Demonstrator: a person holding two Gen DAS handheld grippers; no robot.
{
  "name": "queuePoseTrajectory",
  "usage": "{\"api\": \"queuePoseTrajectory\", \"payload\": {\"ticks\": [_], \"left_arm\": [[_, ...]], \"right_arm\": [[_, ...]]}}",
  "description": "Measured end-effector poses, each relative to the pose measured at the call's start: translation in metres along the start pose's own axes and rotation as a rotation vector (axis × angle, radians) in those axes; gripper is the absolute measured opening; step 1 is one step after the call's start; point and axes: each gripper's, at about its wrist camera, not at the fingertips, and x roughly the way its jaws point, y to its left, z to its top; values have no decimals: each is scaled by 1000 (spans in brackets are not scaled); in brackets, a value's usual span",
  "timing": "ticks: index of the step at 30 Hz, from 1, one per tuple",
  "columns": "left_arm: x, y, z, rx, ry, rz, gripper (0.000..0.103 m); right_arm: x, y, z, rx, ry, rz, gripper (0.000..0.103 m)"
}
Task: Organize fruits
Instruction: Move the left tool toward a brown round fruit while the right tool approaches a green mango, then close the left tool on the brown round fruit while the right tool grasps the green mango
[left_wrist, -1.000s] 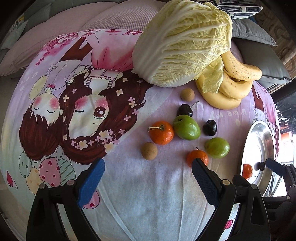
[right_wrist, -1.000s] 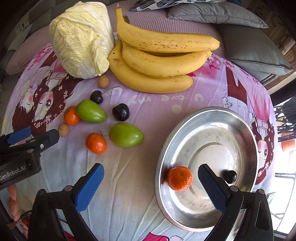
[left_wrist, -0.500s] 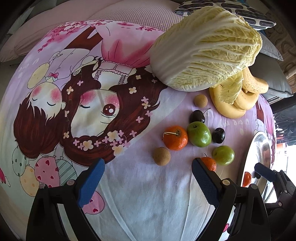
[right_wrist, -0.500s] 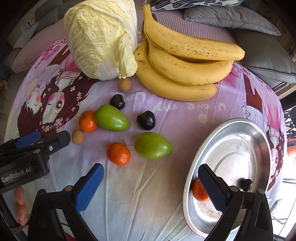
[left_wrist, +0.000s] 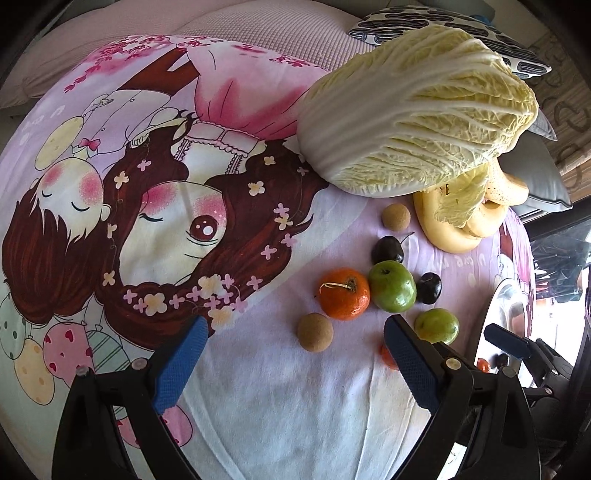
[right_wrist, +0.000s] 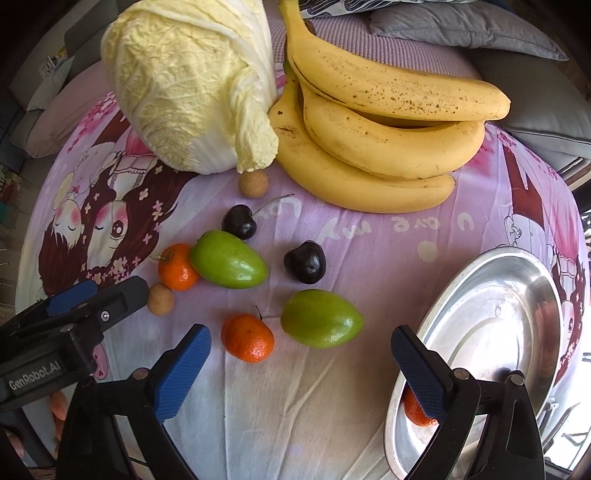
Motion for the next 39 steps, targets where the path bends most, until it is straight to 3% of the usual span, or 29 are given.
{"api": "queuePoseTrajectory", "payload": {"ticks": [5, 10, 19, 28, 34, 39], "left_arm": [[5, -5, 1, 14, -13, -13, 101], [14, 1, 3, -31, 27, -53, 100], [22, 6, 2, -75, 30, -43, 98], [36, -9, -2, -45, 58, -63, 61], [47, -19, -6, -27, 84, -72, 43], [51, -22, -8, -23, 95, -77, 34]], "right_arm": [[8, -12, 6, 28, 17, 14, 96], [15, -23, 10, 50, 29, 27, 94], [44, -32, 19, 74, 58, 27, 88], [50, -30, 19, 80, 60, 32, 87], [51, -26, 21, 85, 60, 43, 87], [51, -25, 25, 90, 58, 45, 84]]}}
